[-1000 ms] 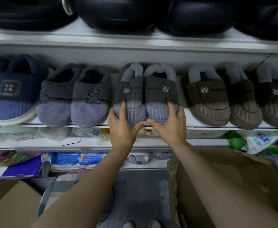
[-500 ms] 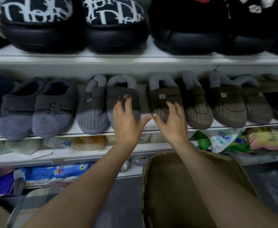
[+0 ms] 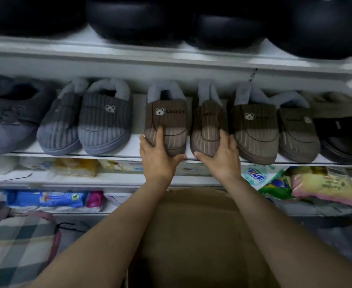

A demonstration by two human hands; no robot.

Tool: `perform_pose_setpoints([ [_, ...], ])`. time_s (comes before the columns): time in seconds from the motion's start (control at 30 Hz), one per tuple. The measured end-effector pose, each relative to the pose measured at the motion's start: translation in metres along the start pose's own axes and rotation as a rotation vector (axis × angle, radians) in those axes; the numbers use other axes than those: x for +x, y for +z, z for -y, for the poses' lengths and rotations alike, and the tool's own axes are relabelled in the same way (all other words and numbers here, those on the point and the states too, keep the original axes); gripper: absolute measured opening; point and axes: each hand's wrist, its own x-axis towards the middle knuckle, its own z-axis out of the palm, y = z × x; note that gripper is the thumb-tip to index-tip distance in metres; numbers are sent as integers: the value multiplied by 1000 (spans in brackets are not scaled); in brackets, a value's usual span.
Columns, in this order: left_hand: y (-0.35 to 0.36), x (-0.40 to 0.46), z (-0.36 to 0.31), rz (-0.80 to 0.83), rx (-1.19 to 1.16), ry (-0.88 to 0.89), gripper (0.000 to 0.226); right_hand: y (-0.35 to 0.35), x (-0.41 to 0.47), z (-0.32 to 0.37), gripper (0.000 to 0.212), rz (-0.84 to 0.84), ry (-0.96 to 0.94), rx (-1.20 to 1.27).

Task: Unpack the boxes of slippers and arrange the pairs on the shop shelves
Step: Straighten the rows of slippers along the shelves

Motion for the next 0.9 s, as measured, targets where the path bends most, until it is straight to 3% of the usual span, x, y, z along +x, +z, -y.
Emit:
perform_pose_setpoints([
  [0.3,-2,-5,13,-68,12,73,101,14,-7,10,106,-73,-11,29],
  [0.9,-12,5,38,-75,-93,109,101,34,-14,30,110,-63,-17,-17],
])
